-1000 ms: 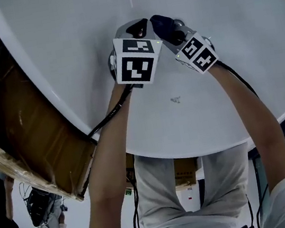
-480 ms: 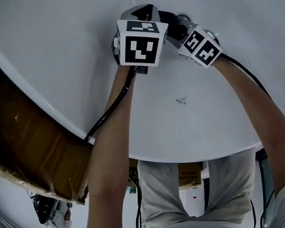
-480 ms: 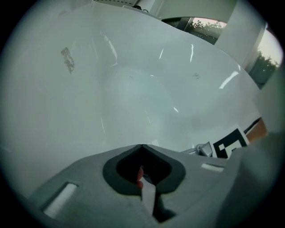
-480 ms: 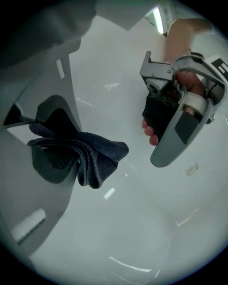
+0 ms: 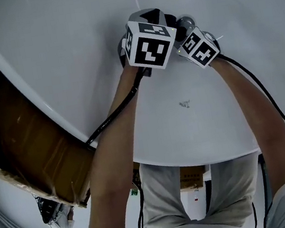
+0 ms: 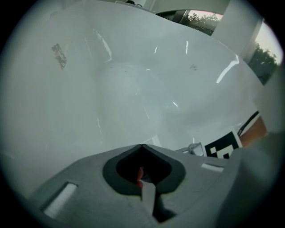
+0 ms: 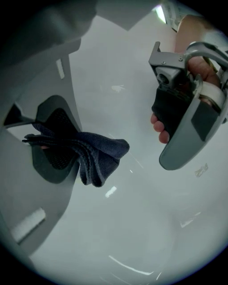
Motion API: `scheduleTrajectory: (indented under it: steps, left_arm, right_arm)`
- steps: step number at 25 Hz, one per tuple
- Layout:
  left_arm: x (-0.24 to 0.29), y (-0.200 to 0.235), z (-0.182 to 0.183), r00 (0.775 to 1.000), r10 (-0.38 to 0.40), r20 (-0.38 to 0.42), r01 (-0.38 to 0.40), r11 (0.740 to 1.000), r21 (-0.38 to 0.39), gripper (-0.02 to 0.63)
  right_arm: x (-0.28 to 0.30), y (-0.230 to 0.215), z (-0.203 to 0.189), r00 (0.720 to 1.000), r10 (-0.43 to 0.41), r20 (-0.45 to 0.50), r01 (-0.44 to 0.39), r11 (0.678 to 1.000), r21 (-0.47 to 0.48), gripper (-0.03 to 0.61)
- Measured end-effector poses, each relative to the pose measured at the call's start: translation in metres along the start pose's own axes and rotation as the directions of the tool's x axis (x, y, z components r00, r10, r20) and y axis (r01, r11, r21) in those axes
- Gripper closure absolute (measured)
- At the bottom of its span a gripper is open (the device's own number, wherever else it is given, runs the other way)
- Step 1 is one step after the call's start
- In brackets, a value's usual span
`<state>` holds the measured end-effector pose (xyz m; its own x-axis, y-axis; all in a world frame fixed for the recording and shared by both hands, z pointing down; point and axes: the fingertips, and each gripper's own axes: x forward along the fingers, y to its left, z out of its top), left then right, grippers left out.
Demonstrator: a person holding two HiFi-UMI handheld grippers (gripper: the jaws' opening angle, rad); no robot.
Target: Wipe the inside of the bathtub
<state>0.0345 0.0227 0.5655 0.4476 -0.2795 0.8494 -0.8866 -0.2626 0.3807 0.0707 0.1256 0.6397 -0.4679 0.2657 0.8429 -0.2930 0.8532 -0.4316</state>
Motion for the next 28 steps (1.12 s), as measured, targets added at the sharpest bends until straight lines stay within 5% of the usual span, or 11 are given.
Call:
scheduleTrajectory:
  steps: [10,28]
  left_arm:
    - [0.004,-0.005,-0.01,1.0,-0.021,-0.009,0.021,1.0,-0.023,0.614]
    - [-0.012,-0.007,-0.018,1.0,-0.021,-0.014,0.021,1.0,-0.012,0.614]
  right_arm:
    - [0.015,0.008,-0.009,0.999,0.039,0.002,-0.039,0.995,0.092,0.523]
    - [0.012,0.069,-0.018,0.98,0.189,-0.06,-0.191,0.981,-0.021,0.523]
